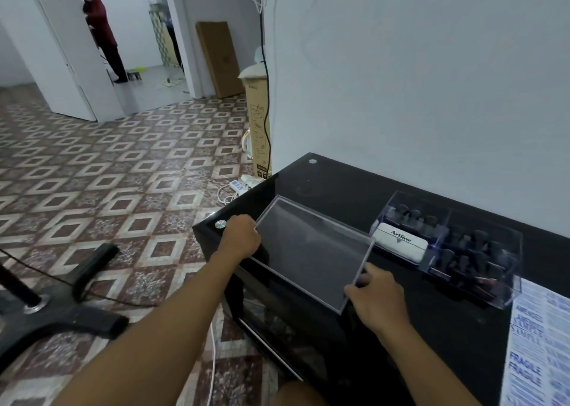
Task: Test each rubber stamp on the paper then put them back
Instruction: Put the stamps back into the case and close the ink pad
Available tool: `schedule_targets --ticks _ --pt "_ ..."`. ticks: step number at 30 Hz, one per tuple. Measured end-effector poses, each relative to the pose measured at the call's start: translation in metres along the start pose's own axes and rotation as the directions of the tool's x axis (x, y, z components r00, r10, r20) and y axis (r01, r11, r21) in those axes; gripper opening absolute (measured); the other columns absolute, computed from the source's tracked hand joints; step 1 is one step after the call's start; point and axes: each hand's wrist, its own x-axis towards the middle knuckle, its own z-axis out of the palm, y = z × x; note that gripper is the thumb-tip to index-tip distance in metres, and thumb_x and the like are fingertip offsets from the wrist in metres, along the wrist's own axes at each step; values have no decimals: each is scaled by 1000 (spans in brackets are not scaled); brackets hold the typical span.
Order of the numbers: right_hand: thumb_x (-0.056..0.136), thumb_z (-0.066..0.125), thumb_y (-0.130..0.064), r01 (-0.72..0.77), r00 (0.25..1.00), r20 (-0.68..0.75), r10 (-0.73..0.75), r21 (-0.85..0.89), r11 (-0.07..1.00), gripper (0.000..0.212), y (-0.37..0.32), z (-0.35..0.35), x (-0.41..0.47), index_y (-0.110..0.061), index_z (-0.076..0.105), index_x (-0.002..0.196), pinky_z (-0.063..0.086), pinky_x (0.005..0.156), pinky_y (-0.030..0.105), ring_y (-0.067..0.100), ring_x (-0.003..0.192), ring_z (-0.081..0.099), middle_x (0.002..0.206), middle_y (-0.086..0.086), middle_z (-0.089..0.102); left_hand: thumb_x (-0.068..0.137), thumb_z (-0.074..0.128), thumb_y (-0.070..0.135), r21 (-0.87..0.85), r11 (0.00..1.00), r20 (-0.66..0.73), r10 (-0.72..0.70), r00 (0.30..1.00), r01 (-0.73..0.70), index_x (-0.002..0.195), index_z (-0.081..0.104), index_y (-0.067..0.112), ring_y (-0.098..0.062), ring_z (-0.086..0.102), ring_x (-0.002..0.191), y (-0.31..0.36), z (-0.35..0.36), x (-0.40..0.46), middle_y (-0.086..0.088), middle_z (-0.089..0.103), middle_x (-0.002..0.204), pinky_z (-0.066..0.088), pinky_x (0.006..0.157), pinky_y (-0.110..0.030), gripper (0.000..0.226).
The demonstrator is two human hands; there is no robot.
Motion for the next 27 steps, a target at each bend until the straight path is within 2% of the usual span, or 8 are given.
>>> schedule_targets --ticks 3,6,10,13,19,21,25,27 --pt "81 60 -3 38 996 -78 -34 44 998 11 0 -26 0 -14 63 83 43 54 21 10 68 63 76 -8 68 80 50 -3 -97 994 -87 47 995 -56 83 69 -3 -32 62 94 26 -9 -4 -17 70 94 49 87 -36 19" --pt "80 58 -2 64 980 -191 -56 35 997 6 8 -60 2 -4 60 84 43 50 21 17 61 59 72 3 68 83 49 -4 -165 980 -100 94 991 -110 91 71 3 -27 61 97 67 -5 -5 -12 68 102 44 85 -29 24" --pt "77 52 -3 41 940 -340 -24 43 998 18 25 -108 9 -5 65 89 52 65 37 28 74 63 76 7 69 89 50 2 -193 963 -97 174 980 -190 100 72 8 -27 61 100 122 16 -2 -10 68 106 42 84 -28 25" --pt "78 50 1 -6 908 -417 22 40 999 22 40 -144 12 -4 67 90 51 65 37 30 78 64 79 10 70 87 49 0 -182 950 -61 248 967 -255 87 73 11 -22 58 85 161 39 -1 -5 66 91 42 80 -26 27" --pt "82 52 5 -82 893 -440 95 48 995 26 68 -189 25 -11 71 89 38 42 8 23 68 64 79 4 71 73 50 -6 -106 923 7 373 928 -370 57 57 8 -34 45 62 210 72 4 -11 53 64 42 65 -29 23" --pt "84 52 6 -92 893 -438 108 57 994 25 74 -195 32 -6 71 95 39 42 5 17 71 67 85 5 72 73 51 -5 -91 918 24 390 921 -386 60 63 4 -23 42 62 218 80 8 -12 56 66 46 64 -32 20" --pt "86 53 6 -133 893 -428 140 45 990 27 81 -201 46 -8 72 100 44 50 6 15 84 68 82 -3 68 74 52 -4 -74 925 59 377 924 -372 68 69 -2 -22 50 57 225 92 20 -16 65 67 51 61 -32 18" --pt "85 52 5 -159 883 -444 151 20 987 24 84 -200 53 -2 70 99 56 70 25 25 97 67 96 9 74 75 51 -4 -77 931 95 362 927 -356 69 69 -4 -20 56 57 225 97 23 -17 70 72 45 51 -23 19"
